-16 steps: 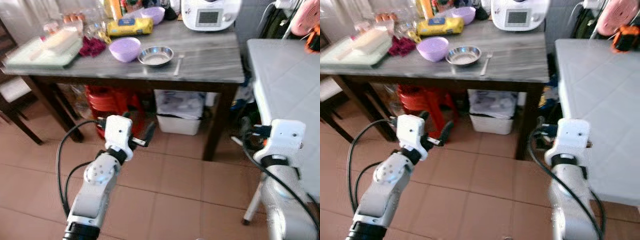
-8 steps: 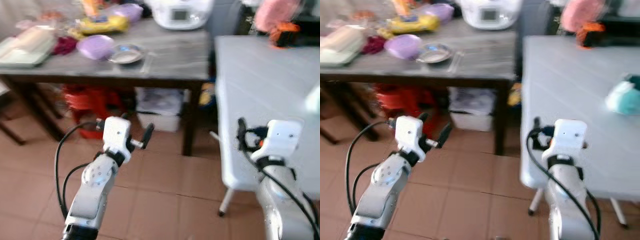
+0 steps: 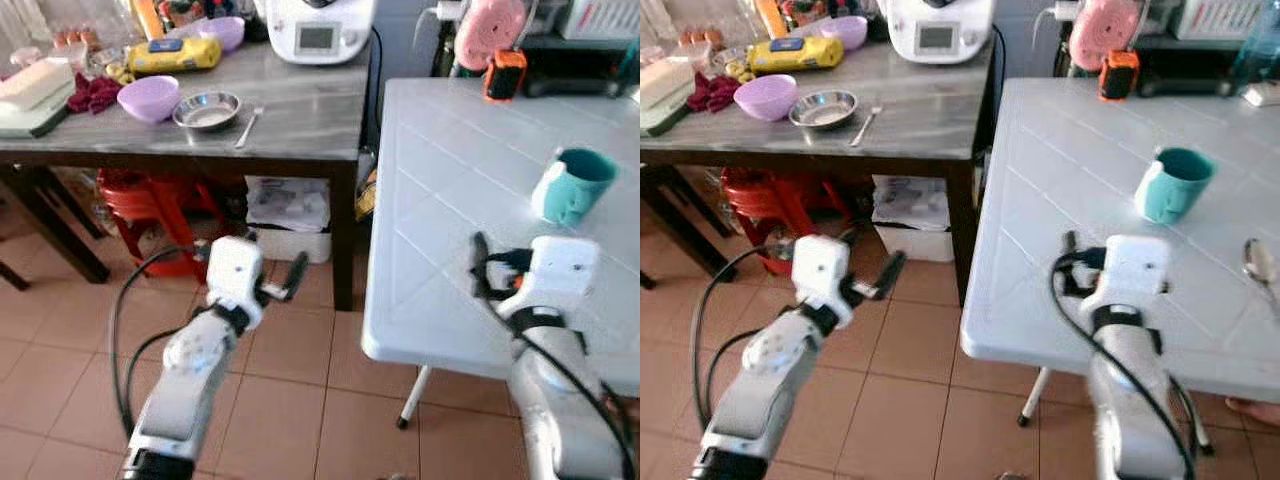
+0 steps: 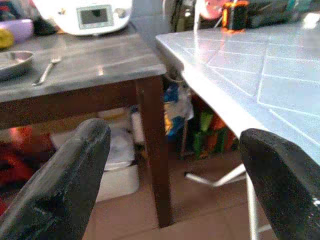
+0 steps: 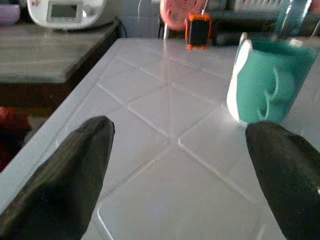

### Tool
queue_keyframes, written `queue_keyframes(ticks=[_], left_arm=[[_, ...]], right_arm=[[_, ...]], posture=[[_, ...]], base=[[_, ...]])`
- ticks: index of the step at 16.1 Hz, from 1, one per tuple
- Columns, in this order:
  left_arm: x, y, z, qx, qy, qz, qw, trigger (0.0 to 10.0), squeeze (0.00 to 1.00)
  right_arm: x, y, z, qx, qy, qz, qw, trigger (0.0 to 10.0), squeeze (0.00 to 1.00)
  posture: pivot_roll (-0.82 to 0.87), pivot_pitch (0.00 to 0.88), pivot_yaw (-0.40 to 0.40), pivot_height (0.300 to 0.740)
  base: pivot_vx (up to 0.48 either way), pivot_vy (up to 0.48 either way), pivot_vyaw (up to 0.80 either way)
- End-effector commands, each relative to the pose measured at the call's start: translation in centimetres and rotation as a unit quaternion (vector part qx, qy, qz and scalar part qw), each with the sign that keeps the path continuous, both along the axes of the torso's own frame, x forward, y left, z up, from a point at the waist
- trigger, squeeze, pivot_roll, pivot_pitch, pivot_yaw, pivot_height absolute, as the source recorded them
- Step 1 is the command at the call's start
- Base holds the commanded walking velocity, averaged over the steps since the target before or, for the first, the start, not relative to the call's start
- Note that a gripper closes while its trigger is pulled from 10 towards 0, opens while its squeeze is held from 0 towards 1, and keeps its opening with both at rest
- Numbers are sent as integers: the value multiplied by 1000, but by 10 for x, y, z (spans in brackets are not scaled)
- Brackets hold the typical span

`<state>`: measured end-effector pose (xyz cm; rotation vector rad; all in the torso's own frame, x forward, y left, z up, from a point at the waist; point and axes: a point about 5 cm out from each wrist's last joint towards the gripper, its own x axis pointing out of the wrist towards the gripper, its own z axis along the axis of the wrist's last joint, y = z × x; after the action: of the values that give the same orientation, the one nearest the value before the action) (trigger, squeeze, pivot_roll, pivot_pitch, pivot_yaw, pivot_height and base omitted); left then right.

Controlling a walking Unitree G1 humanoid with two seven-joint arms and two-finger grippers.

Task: Setting the table

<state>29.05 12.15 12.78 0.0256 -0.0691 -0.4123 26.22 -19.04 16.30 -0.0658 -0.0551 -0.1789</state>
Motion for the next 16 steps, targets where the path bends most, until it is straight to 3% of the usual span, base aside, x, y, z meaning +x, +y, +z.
queue_keyframes(ticks=[1,14,16], left_arm=[[1,-2,3,0,-5,-8,1000,10000,0],[2,-4,4,1,-6,-14,1000,10000,0],[1,-5,4,-14,-4,-12,1000,10000,0]], right_arm=[[-3,-1,1,-2,-5,-6,1000,10000,0],[-8,-3,3,-5,0,-10,1000,10000,0],[-9,-3,3,-6,2,-10,1000,10000,0]], posture=[[-171,102,108,740],[-187,125,112,740],[-188,128,112,740]], base=[[0,-274,0],[0,-328,0],[0,0,0]])
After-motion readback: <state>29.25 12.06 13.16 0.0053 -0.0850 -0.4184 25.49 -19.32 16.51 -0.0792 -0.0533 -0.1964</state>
